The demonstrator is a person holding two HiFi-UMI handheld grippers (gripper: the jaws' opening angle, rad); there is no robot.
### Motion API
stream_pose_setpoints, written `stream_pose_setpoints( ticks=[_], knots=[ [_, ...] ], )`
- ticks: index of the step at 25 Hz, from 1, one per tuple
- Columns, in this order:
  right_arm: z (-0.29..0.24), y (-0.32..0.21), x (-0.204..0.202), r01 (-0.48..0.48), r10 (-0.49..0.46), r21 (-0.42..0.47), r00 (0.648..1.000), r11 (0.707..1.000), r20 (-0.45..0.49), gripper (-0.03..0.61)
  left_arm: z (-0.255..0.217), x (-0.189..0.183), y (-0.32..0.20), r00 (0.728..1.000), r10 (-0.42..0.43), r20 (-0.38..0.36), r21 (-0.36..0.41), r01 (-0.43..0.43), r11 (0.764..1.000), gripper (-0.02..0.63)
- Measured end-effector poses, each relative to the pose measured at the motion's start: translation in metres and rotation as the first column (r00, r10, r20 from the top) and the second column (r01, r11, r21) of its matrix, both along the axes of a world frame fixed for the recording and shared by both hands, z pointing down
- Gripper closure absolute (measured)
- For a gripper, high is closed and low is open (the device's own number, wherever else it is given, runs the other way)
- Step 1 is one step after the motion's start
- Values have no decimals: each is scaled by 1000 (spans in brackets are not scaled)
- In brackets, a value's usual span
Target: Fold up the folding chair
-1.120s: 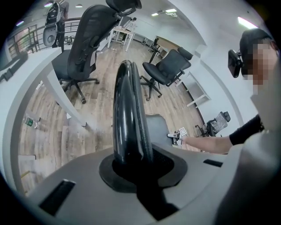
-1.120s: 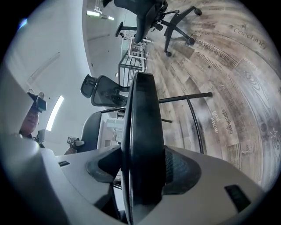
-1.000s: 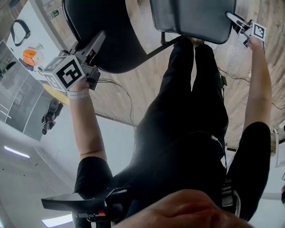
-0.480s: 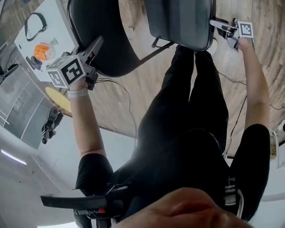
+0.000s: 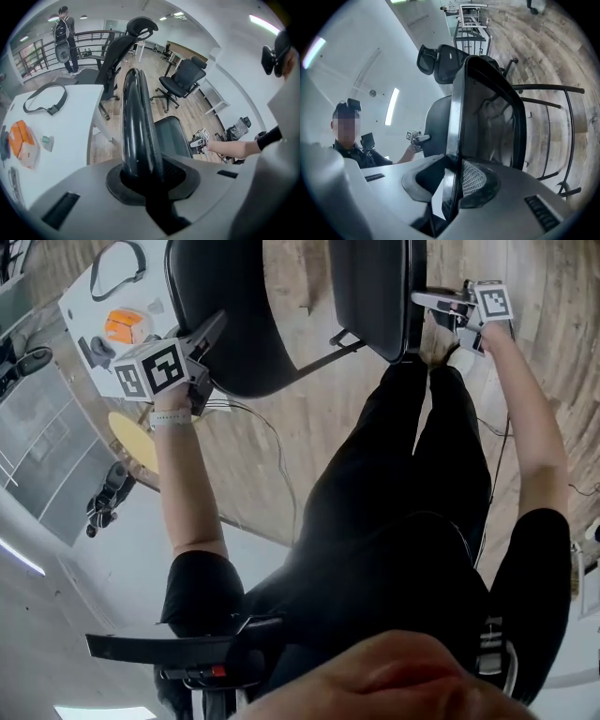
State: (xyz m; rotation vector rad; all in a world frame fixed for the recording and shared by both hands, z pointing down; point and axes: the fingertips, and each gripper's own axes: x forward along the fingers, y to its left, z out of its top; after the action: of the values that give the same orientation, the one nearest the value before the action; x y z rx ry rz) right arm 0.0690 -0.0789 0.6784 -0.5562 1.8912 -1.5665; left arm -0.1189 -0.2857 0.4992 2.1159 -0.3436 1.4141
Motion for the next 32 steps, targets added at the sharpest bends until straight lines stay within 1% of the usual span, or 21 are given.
stream_pose_setpoints(
  ticks=[4,8,10,11,14,16,20,27,32],
  knots=[
    [-16,-31,-34,11,-12,44,999,999,31,508,4,-9,-4,1000,-11,5,11,11,1000,554],
    [-55,-94,-85,36,-38,52,998,998,41,528,-17,-30,-36,1000,-19,18,28,18,999,554],
    [-67,-119,-108,38,-39,38,999,999,34,537,-25,-37,-46,1000,-20,18,39,19,999,555],
    [-68,-128,-117,40,-41,26,999,999,15,537,-27,-39,-49,1000,-23,17,47,22,999,555],
    [-59,-148,-135,49,-52,-34,993,998,-106,537,-31,-44,-55,999,-28,18,64,27,998,555],
    [-54,-159,-147,51,-62,-79,987,996,-146,537,-32,-47,-59,999,-28,23,68,26,997,555],
    [-60,-191,-171,46,-56,-70,987,996,-151,537,-35,-53,-67,999,-32,30,79,30,996,555],
    [-58,-244,-223,35,-56,-125,984,992,-167,537,-36,-77,-89,998,-42,49,94,38,995,555],
    [-50,-267,-246,34,-57,-143,985,989,-164,537,-29,-91,-106,998,-35,47,95,30,995,555]
  ],
)
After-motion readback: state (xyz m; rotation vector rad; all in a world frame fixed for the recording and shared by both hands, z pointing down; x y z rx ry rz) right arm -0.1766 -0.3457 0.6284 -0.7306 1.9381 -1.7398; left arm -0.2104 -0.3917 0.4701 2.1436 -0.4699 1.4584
